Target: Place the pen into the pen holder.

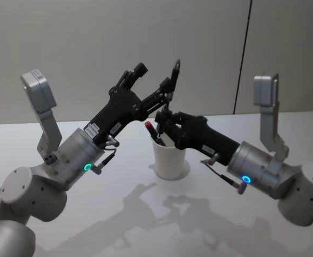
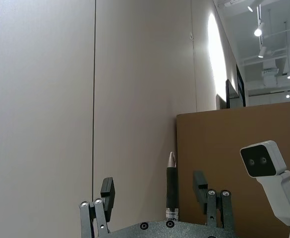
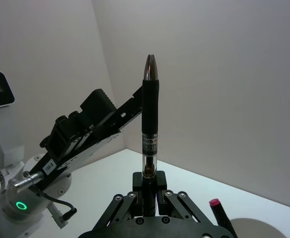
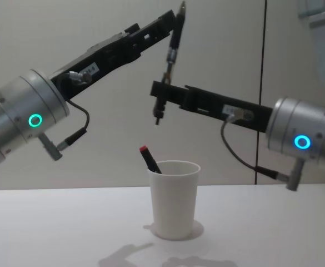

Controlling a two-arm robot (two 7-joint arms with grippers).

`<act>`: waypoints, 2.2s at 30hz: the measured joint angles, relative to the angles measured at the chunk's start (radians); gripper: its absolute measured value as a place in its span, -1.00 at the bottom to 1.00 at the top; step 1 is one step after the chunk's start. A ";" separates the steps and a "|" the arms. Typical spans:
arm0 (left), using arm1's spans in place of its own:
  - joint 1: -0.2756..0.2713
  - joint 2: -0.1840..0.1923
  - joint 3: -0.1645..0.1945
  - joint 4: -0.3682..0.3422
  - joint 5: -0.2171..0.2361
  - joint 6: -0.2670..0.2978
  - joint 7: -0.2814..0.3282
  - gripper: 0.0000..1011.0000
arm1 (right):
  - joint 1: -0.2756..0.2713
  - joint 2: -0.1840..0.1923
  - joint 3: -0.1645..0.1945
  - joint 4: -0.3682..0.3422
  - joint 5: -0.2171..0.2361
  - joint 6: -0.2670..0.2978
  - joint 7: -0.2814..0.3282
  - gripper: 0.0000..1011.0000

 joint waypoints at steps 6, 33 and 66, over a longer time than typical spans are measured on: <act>0.000 0.000 0.000 0.000 0.000 0.000 0.000 0.98 | -0.017 0.020 0.008 -0.025 -0.017 -0.007 -0.040 -0.71; 0.000 0.000 0.000 0.000 0.000 0.000 0.000 0.98 | -0.006 0.005 -0.003 -0.004 -0.194 -0.123 -0.276 -0.71; 0.000 0.000 0.000 0.000 0.000 0.000 0.000 0.98 | 0.075 -0.081 -0.047 0.148 -0.388 -0.072 -0.471 -0.71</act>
